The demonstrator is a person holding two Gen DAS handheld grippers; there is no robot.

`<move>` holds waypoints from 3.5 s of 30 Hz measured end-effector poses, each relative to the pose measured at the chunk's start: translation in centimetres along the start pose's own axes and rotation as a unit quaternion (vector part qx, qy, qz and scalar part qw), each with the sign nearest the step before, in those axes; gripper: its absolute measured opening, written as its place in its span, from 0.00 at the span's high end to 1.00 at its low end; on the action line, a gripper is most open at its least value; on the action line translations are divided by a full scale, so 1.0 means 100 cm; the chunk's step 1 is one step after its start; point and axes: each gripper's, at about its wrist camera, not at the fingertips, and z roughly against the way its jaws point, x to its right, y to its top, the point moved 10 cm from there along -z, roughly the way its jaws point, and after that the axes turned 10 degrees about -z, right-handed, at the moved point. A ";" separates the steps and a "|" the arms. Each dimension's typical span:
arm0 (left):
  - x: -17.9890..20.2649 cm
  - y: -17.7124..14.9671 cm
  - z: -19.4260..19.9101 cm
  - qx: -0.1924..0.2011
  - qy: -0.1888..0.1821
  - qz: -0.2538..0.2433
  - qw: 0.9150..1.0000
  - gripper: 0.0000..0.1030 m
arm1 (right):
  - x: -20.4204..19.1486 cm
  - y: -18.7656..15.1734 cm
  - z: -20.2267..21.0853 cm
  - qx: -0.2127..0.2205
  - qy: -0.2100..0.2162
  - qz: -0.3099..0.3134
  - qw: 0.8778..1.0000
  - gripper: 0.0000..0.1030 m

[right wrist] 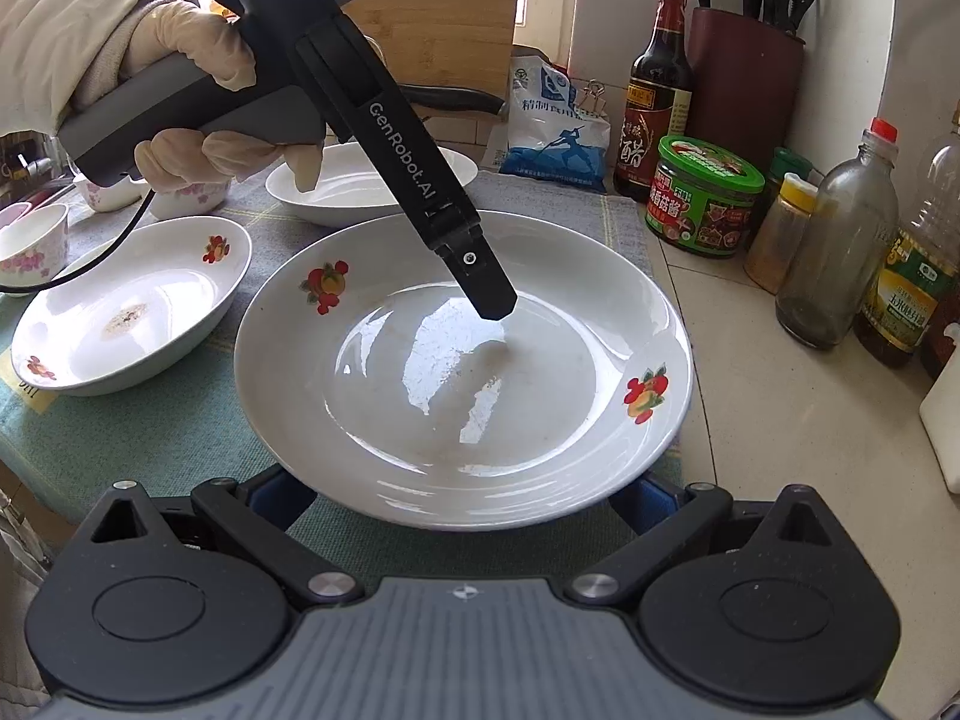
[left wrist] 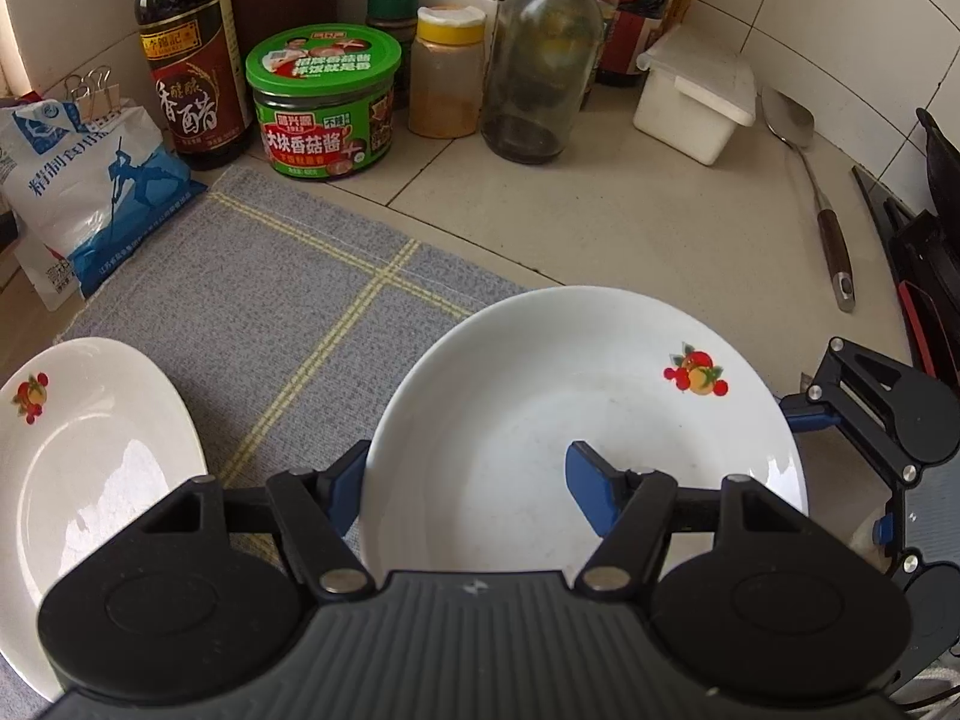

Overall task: Organize plates and bowls
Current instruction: 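Lift the stained plate with the left gripper off the towel, then carry the held plate with the left gripper toward the condiment jars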

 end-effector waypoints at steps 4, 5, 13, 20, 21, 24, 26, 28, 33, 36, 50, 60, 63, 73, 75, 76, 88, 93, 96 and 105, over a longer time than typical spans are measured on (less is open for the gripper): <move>-0.011 0.009 -0.005 0.003 0.009 0.004 1.000 0.34 | 0.010 0.011 -0.010 0.002 0.002 0.007 1.000 0.00; -0.014 0.012 -0.007 0.003 0.010 0.004 1.000 0.34 | 0.012 0.013 -0.012 0.003 0.002 0.008 1.000 0.00; -0.034 0.025 -0.023 0.006 0.022 0.013 1.000 0.34 | 0.027 0.029 -0.030 0.005 0.007 0.008 1.000 0.00; -0.040 0.032 -0.038 0.007 0.024 0.012 1.000 0.34 | 0.037 0.031 -0.041 0.003 0.009 -0.003 1.000 0.00; -0.040 0.032 -0.038 0.007 0.025 0.012 1.000 0.34 | 0.038 0.032 -0.044 0.003 0.008 -0.003 1.000 0.00; -0.043 0.035 -0.042 0.007 0.027 0.010 1.000 0.34 | 0.040 0.034 -0.047 0.003 0.004 -0.002 1.000 0.00; -0.046 0.037 -0.043 0.008 0.027 0.012 1.000 0.34 | 0.041 0.034 -0.049 0.003 0.004 -0.005 1.000 0.00; -0.047 0.038 -0.045 0.009 0.026 0.013 1.000 0.34 | 0.042 0.035 -0.050 0.002 0.005 -0.007 1.000 0.00; -0.050 0.041 -0.049 0.011 0.027 0.014 0.999 0.34 | 0.046 0.035 -0.054 -0.001 -0.001 -0.008 1.000 0.00; -0.050 0.041 -0.051 0.011 0.027 0.015 0.999 0.35 | 0.047 0.034 -0.056 -0.002 -0.005 -0.008 1.000 0.00; -0.047 0.043 -0.043 0.011 0.041 -0.003 0.999 0.28 | 0.046 0.033 -0.055 -0.005 -0.009 -0.009 1.000 0.00; -0.047 0.038 -0.001 0.038 0.071 0.012 0.997 0.23 | 0.041 0.032 -0.037 0.000 -0.024 -0.031 0.999 0.00; -0.045 0.034 0.020 0.054 0.087 0.019 0.995 0.21 | 0.040 0.032 -0.029 0.006 -0.035 -0.041 0.999 0.00; -0.040 -0.019 0.086 0.090 0.144 0.093 0.981 0.15 | 0.017 0.032 -0.001 0.030 -0.035 -0.053 0.998 0.00; -0.037 -0.036 0.094 0.091 0.159 0.106 0.977 0.15 | 0.006 0.031 0.001 0.029 -0.031 -0.044 0.998 0.00; -0.035 -0.045 0.098 0.091 0.167 0.113 0.975 0.15 | 0.000 0.030 0.002 0.029 -0.030 -0.040 0.998 0.00; -0.009 -0.159 0.149 0.094 0.220 0.215 0.947 0.15 | -0.077 0.012 0.013 0.010 0.021 -0.010 1.000 0.00; -0.001 -0.201 0.162 0.088 0.223 0.245 0.940 0.15 | -0.117 -0.004 0.013 -0.014 0.046 0.018 0.999 0.00; 0.003 -0.216 0.169 0.082 0.231 0.241 0.939 0.15 | -0.137 -0.008 0.013 -0.020 0.056 0.029 0.998 0.00; 0.008 -0.250 0.187 0.077 0.243 0.238 0.937 0.15 | -0.181 -0.016 0.001 -0.030 0.077 0.051 0.995 0.00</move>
